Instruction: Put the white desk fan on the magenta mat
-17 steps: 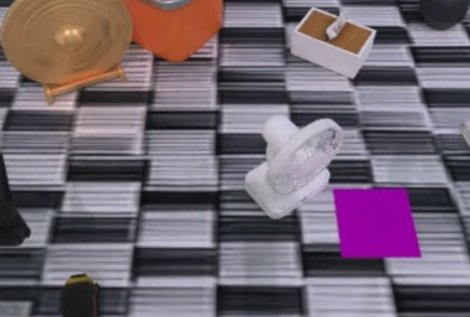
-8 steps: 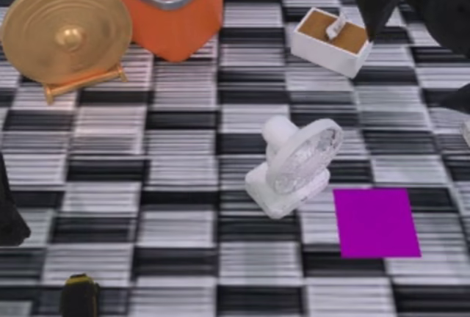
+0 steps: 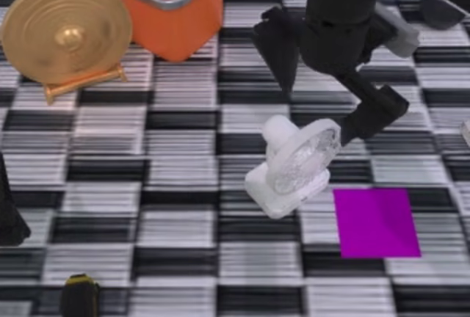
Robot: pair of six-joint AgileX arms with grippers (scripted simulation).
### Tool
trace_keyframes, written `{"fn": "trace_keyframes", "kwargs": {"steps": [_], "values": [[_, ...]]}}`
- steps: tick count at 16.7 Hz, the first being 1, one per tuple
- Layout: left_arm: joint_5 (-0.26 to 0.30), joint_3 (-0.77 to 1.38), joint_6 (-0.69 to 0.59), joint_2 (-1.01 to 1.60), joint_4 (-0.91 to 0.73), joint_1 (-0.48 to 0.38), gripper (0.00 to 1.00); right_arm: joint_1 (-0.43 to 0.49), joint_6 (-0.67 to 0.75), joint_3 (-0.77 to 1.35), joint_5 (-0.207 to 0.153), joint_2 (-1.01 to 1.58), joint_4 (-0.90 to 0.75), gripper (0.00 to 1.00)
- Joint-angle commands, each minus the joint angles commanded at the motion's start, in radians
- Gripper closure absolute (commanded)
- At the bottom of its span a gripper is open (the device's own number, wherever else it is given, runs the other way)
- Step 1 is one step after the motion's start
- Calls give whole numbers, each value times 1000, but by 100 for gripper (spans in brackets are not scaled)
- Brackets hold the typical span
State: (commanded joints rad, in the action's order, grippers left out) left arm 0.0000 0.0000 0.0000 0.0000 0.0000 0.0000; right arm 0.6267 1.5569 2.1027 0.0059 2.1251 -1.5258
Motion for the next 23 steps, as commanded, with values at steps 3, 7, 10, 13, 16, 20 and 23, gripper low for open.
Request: {"fn": "trace_keyframes", "kwargs": {"steps": [3, 7, 10, 13, 16, 20, 23], "values": [[0, 0, 0, 0, 0, 0, 0, 10, 19, 25, -3, 30, -19, 0], [0, 0, 0, 0, 0, 0, 0, 5, 18, 23, -2, 29, -17, 0], [0, 0, 0, 0, 0, 0, 0, 7, 16, -19, -4, 23, 24, 0], [0, 0, 0, 0, 0, 0, 0, 9, 17, -137, -3, 12, 121, 0], [0, 0, 0, 0, 0, 0, 0, 12, 20, -211, -4, 5, 191, 0], [0, 0, 0, 0, 0, 0, 0, 12, 21, -214, -4, 5, 195, 0], [0, 0, 0, 0, 0, 0, 0, 12, 21, -214, -4, 5, 195, 23]]}}
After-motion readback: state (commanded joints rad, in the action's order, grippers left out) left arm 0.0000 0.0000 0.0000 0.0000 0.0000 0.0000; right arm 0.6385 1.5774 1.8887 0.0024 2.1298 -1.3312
